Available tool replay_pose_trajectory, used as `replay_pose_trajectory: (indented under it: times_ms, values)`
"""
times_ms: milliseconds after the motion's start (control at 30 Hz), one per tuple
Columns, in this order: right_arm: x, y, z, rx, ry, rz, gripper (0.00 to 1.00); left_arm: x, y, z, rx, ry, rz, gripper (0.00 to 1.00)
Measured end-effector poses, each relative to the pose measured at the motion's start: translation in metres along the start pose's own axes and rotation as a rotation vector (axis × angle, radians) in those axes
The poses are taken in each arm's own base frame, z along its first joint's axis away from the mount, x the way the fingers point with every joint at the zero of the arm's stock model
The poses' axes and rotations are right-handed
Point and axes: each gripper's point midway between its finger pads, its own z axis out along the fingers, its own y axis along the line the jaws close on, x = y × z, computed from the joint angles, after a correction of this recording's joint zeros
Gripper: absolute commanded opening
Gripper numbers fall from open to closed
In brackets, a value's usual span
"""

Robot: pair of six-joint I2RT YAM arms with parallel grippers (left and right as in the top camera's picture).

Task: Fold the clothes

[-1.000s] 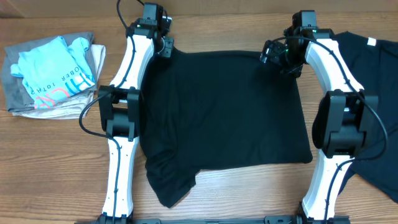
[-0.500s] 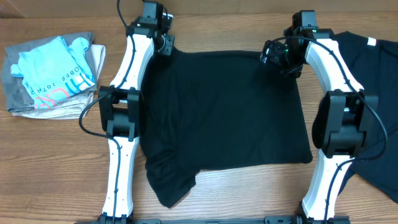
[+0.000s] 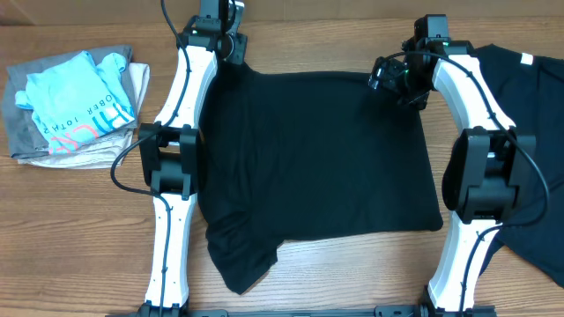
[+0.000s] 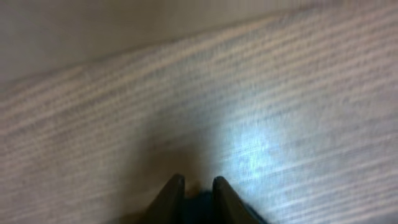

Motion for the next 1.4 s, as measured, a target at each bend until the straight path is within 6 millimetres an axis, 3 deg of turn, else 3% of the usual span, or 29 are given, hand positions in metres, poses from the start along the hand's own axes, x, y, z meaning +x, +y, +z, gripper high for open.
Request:
replay_pose_trajectory:
  times_ms: [133, 267, 367, 467, 533, 633, 800, 1167, 1400]
  values:
    - [0.000, 0.000, 0.000, 0.000, 0.000, 0.000, 1.00, -0.001, 0.000, -0.001, 0.000, -0.003, -0.072, 0.14]
    - [0.000, 0.000, 0.000, -0.001, 0.000, 0.000, 1.00, 0.020, 0.000, -0.015, -0.002, 0.107, -0.155, 0.08]
    - [0.000, 0.000, 0.000, 0.000, 0.000, 0.000, 1.00, 0.032, 0.005, -0.044, -0.025, 0.196, -0.196, 0.08]
    - [0.000, 0.000, 0.000, 0.000, 0.000, 0.000, 1.00, 0.038, 0.020, -0.096, -0.098, 0.274, -0.246, 0.07]
    - [0.000, 0.000, 0.000, -0.001, -0.001, 0.000, 1.00, 0.044, 0.026, -0.116, -0.122, 0.312, -0.262, 0.07]
    - [0.000, 0.000, 0.000, 0.000, 0.000, 0.000, 1.00, 0.050, 0.032, -0.128, -0.150, 0.344, -0.295, 0.07]
    - [0.000, 0.000, 0.000, -0.001, -0.001, 0.000, 1.00, 0.063, 0.037, -0.114, -0.171, 0.370, -0.322, 0.08]
    - [0.000, 0.000, 0.000, 0.000, 0.000, 0.000, 1.00, 0.115, 0.026, -0.054, -0.135, 0.496, -0.345, 0.08]
    - [0.000, 0.000, 0.000, -0.001, 0.000, 0.000, 1.00, 0.101, 0.026, -0.032, -0.119, 0.410, -0.354, 0.08]
